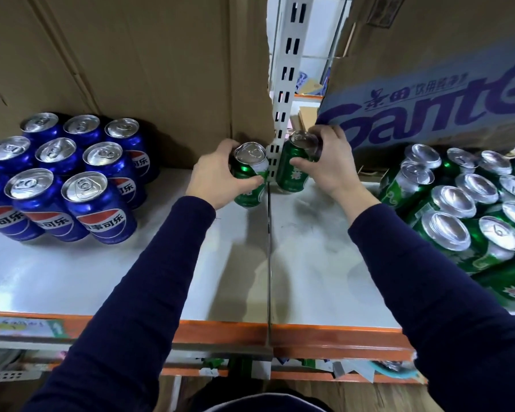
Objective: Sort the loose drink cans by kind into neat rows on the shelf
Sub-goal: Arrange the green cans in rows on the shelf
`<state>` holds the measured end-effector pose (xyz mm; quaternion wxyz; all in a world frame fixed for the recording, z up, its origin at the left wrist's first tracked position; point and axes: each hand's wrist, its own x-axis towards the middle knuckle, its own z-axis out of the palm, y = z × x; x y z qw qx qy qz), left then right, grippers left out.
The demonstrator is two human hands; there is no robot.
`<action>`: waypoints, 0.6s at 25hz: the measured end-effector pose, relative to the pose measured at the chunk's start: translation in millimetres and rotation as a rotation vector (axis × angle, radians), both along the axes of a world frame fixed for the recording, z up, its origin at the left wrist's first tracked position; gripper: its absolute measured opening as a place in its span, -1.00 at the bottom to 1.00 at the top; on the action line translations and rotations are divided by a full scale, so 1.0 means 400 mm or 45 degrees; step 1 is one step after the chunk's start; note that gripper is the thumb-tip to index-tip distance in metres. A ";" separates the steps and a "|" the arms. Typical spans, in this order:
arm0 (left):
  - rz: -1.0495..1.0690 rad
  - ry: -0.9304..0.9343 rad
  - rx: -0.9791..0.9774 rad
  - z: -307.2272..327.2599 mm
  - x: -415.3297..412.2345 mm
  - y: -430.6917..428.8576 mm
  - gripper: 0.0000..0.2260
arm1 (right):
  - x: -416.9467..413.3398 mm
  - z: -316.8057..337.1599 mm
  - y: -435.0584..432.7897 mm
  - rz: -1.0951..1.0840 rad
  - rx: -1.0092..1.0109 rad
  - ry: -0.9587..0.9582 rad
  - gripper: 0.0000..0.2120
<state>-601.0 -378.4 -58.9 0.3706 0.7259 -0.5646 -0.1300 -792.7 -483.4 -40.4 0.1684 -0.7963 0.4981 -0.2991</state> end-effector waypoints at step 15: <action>-0.063 -0.010 -0.088 0.015 -0.210 -0.034 -0.43 | -0.196 -0.138 0.195 0.108 0.281 0.162 -0.50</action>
